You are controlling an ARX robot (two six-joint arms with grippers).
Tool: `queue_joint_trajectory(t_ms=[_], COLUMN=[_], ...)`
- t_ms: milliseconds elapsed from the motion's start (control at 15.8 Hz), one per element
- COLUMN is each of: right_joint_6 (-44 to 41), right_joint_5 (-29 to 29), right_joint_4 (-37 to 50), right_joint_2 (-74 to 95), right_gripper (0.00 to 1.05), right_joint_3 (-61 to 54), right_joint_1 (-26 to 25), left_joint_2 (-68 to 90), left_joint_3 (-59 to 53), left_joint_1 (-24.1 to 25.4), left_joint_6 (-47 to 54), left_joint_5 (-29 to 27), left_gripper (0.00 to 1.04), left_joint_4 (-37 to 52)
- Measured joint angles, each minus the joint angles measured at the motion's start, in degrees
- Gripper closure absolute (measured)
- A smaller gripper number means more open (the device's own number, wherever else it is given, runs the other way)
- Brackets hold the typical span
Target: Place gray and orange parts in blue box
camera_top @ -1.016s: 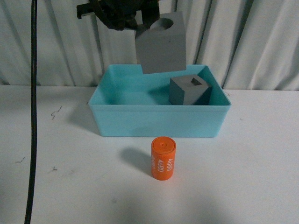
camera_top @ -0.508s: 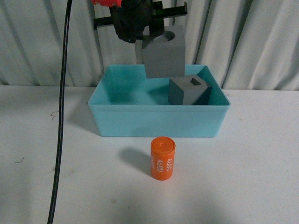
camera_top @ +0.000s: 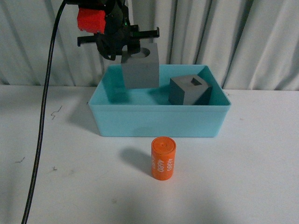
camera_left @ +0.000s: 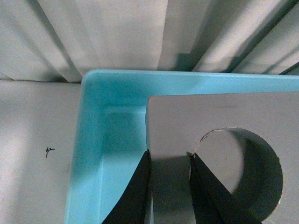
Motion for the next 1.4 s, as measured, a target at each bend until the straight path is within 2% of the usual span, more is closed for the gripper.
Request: queue_joint_trajectory(t_ms=[698,1079,1143,1397], right_joint_6=[0.00,0.00,-0.02,-0.02], right_joint_5=[0.00,0.00,0.00,0.00], right_joint_4=[0.00,0.00,0.00,0.02], right_joint_2=[0.00,0.00,0.00,0.00], right_gripper=[0.06,0.06,0.06,0.06], right_joint_3=[0.00,0.00,0.00,0.00], right_joint_1=[0.00,0.00,0.00,0.00], left_joint_2=[0.11,0.11,0.11,0.11], left_joint_3=[-8.50,-8.52,-8.48,-7.91], left_joint_1=[2.29,2.34,2.34,2.34], left_joint_6=[4.48,5.11,5.09,5.07], left_joint_5=[-1.09,-1.25,-1.27,-1.03], left_gripper=[0.87,0.87,0.84,0.47], left_joint_4=[5.53,5.99,6.16,5.97])
